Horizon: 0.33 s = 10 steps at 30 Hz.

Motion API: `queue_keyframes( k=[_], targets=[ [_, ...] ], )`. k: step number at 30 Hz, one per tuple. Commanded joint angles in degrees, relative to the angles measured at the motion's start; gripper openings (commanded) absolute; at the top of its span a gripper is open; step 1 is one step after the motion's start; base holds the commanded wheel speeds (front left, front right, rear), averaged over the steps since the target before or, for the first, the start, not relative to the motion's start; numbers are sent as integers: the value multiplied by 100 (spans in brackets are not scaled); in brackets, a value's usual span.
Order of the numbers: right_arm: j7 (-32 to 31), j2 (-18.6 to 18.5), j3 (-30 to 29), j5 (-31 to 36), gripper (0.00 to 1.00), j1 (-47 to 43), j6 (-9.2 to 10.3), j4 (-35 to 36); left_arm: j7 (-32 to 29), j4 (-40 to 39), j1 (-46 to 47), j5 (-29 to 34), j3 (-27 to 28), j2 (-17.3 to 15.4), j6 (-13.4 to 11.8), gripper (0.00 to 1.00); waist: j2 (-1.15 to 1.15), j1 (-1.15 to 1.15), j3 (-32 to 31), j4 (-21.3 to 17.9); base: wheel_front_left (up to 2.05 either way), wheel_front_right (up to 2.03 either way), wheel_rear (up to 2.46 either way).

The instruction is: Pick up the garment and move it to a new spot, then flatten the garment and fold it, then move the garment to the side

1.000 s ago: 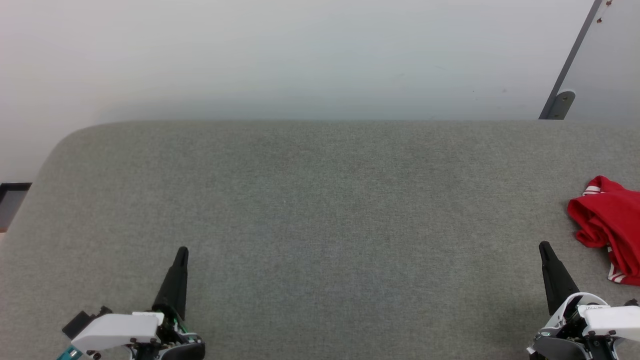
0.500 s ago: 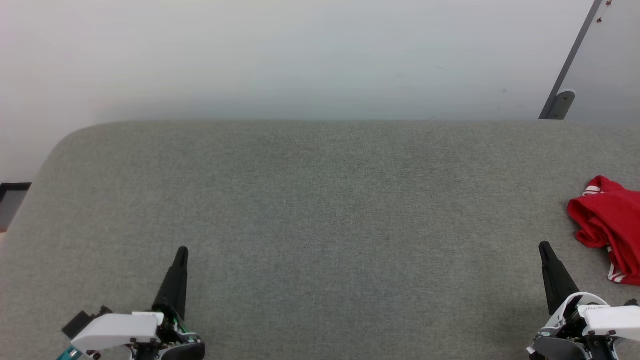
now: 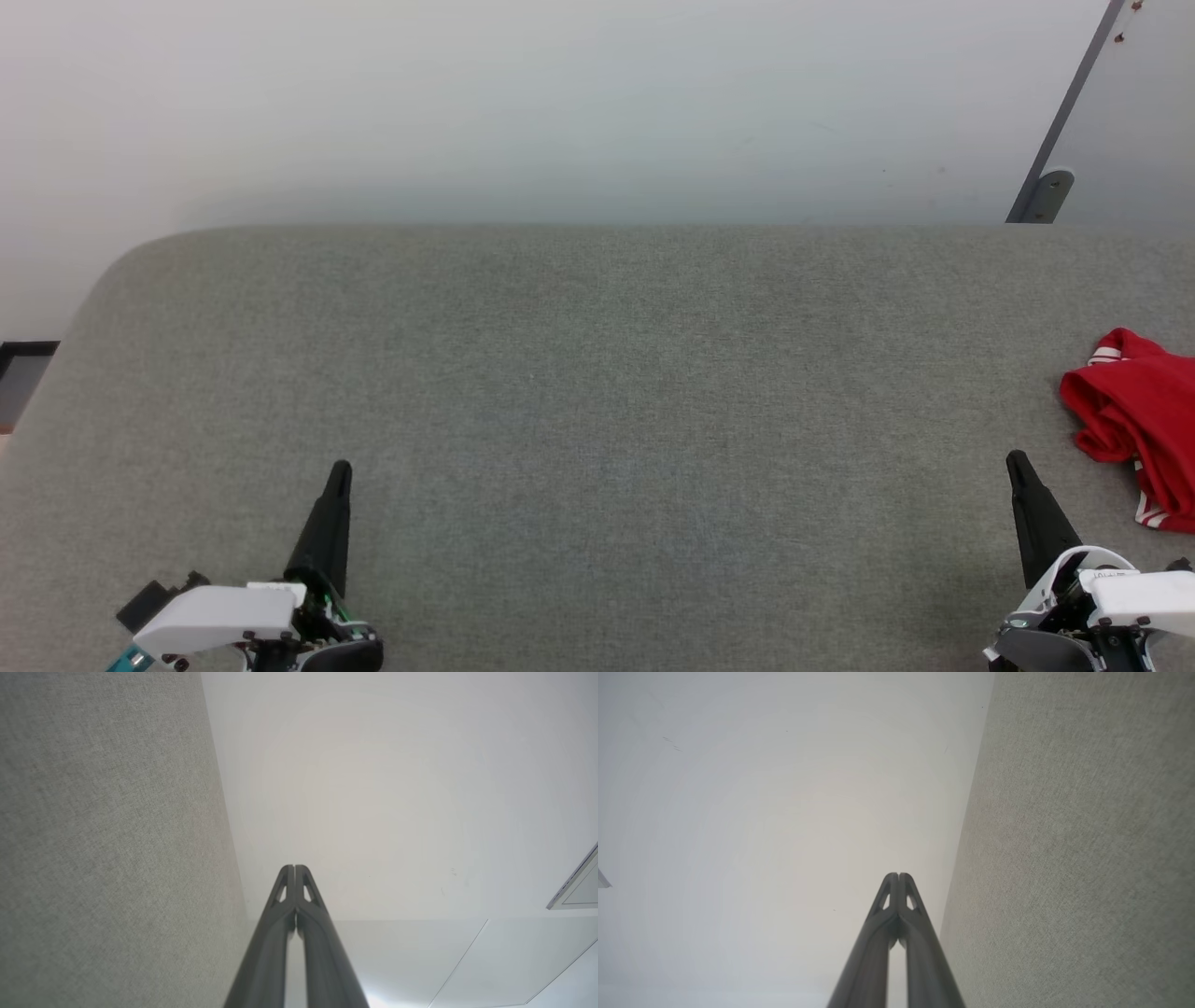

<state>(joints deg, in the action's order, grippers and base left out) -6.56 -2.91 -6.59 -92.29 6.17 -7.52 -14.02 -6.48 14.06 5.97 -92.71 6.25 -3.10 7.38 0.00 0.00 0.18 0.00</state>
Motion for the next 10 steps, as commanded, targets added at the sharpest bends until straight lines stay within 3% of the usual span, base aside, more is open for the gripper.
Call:
queue_keyframes(
  k=[1, 10],
  targets=[
    [-11, 18, 2, -24, 0, 11, 6, -1, 1, 8, 59, 26, 20, 12, 20, 0, 0, 0, 0, 0, 0, 0, 0],
    [-11, 18, 2, -24, 0, 11, 6, -1, -1, 8, 59, 30, 23, 13, 20, 0, 0, 0, 0, 0, 0, 0, 0]
  ],
)
